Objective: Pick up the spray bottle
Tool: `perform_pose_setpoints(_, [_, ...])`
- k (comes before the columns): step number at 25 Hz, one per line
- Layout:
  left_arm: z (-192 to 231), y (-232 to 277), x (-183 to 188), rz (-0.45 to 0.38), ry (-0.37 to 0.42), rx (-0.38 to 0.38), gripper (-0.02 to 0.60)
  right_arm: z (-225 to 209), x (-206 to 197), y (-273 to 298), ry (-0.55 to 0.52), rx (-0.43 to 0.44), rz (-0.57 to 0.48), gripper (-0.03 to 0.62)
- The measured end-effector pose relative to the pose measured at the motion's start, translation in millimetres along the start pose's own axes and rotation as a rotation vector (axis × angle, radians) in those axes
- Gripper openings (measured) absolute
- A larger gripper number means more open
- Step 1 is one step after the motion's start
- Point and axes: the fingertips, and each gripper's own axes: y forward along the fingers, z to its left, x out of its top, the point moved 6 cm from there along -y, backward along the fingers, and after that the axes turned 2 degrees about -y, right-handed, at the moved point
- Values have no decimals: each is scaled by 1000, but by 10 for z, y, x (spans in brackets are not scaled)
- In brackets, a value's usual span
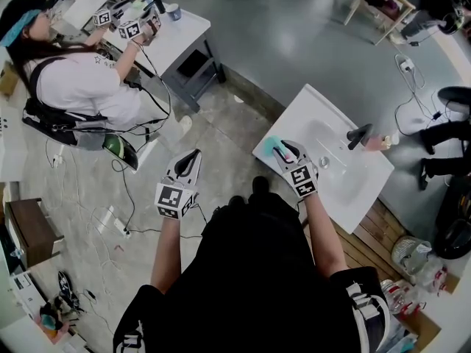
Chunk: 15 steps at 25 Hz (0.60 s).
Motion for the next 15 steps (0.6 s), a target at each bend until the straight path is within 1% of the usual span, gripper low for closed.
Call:
perform_pose_setpoints(6, [-5,36,4,-1,4,-19,26,-12,20,-61,4,-19,-1,147])
perform_pose_setpoints(15, [-68,163,74,-5,24,-86,26,-54,41,-267,25,-73,-5,147])
